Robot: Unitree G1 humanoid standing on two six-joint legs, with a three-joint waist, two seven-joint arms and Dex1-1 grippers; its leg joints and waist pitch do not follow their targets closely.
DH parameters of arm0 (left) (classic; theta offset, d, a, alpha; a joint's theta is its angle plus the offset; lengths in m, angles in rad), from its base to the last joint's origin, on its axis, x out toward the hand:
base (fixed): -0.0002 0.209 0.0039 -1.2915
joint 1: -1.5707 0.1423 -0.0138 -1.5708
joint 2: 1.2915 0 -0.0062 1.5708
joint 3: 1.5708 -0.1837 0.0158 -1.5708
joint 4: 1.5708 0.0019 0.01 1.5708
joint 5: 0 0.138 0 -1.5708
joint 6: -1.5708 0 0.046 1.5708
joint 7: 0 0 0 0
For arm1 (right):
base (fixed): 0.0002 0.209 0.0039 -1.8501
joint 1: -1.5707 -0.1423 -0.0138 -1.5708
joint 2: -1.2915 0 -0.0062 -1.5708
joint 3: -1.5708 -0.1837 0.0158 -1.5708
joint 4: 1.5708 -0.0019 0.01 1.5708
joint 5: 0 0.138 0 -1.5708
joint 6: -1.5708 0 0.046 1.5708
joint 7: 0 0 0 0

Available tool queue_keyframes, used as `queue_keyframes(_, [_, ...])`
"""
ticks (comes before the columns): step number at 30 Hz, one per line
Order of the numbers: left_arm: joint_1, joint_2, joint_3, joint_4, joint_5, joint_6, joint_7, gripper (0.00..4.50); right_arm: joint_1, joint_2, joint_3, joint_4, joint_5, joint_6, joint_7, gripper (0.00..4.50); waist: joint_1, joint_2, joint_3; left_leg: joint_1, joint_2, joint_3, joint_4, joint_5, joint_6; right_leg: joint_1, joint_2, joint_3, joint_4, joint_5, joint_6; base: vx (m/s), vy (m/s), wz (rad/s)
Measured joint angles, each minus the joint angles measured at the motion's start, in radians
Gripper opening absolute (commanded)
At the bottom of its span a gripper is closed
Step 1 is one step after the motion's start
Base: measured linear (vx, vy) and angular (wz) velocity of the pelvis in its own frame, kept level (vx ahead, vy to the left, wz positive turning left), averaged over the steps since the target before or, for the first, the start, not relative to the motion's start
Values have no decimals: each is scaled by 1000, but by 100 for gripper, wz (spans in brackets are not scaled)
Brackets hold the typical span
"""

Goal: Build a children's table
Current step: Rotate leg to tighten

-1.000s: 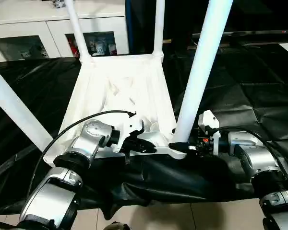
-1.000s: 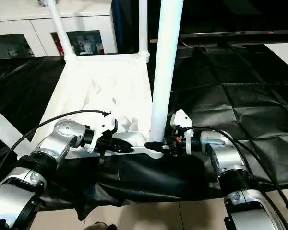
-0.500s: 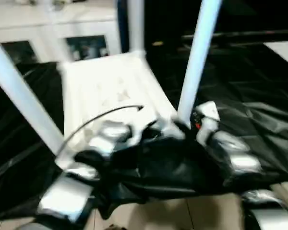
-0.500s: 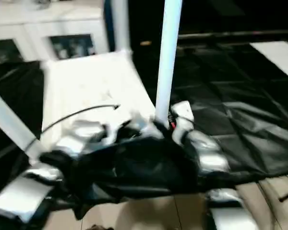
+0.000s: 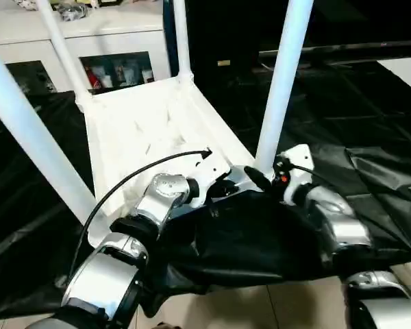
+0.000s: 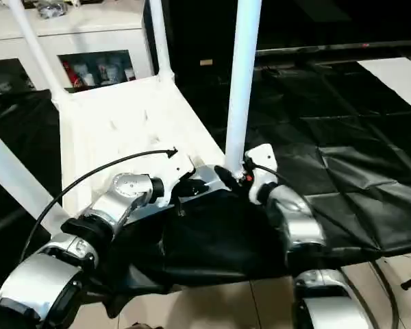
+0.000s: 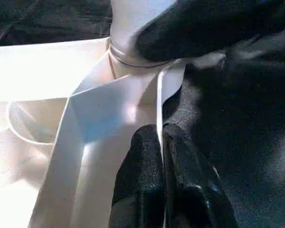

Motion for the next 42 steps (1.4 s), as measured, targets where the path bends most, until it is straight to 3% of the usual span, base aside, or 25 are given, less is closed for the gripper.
queue_keyframes(5, [7, 27, -18, -10, -4, -41, -139, 0, 49, -184, 44, -114, 26, 50, 279, 346, 32, 3, 0, -2, 0, 1, 0, 0, 0, 0, 0, 1, 0, 2, -3, 0, 0, 0])
queue_keyframes(12, [20, 63, -20, -35, -15, -55, -243, 0, 51, -223, 40, -139, 56, 91, 393, 346, 33, 2, 0, -6, 1, 1, 0, 0, 1, -2, 0, 0, 0, 2, -3, 0, 0, 0])
queue_keyframes(20, [27, 87, -18, -38, -31, -59, -300, 0, 57, -186, 53, -148, 57, 94, 388, 346, 26, 2, 1, -6, 1, 1, 0, 0, 0, -3, 0, 0, 0, 2, -3, 0, 0, 0])
queue_keyframes(21, [27, 87, -18, -39, -31, -59, -301, 0, 53, -178, 55, -137, 53, 81, 379, 322, 26, 2, 1, -6, 1, 1, 0, 0, 0, -3, 0, 0, 0, 2, -3, 0, 0, 0])
queue_keyframes(25, [27, 87, -19, -41, -31, -59, -302, 0, 25, -142, 64, -95, 29, 38, 331, 297, 27, 2, 1, -7, 1, 1, 0, 0, 0, -3, 0, 0, 0, 2, -3, 0, 0, 0])
queue_keyframes(32, [28, 88, -24, -49, -30, -59, -306, 0, 23, -139, 61, -95, 28, 35, 321, 234, 31, 2, 1, -8, 1, 1, -1, -1, 1, -4, 0, 0, 0, 1, -3, 0, 0, 0])
queue_keyframes(42, [29, 73, -25, -50, -25, -52, -275, 0, 31, -109, 43, -86, 34, 47, 298, 195, 35, 1, 1, -7, 1, 1, 0, -1, 1, -4, 0, 0, 1, 2, -3, 0, 0, 0])
